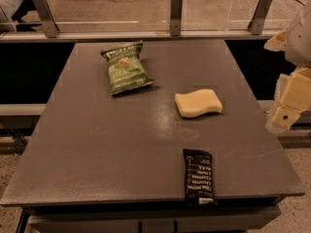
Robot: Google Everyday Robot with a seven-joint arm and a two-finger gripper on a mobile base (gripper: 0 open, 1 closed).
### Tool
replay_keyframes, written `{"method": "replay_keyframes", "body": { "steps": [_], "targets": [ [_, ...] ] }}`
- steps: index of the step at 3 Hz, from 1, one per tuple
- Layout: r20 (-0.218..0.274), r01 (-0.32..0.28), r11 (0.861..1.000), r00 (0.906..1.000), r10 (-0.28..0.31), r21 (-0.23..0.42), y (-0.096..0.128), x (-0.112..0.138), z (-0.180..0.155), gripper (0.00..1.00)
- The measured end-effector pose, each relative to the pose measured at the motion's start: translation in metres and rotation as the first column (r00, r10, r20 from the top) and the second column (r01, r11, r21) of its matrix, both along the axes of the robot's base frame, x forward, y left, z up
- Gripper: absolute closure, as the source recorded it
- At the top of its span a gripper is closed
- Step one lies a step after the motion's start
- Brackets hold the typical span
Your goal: Pick sponge
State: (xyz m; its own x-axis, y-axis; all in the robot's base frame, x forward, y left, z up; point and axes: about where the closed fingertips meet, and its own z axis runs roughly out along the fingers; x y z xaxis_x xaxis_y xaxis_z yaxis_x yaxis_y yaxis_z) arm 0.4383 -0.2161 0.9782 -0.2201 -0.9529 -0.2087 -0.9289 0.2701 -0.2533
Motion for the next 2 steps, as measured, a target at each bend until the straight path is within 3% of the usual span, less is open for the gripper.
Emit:
{"method": "replay_keyframes", "body": {
  "steps": [2],
  "targets": [
    [0.005,-0.029,0.999,0.9996,0.029,0.034,0.01,0.011,-0.007,0.0]
  ]
}}
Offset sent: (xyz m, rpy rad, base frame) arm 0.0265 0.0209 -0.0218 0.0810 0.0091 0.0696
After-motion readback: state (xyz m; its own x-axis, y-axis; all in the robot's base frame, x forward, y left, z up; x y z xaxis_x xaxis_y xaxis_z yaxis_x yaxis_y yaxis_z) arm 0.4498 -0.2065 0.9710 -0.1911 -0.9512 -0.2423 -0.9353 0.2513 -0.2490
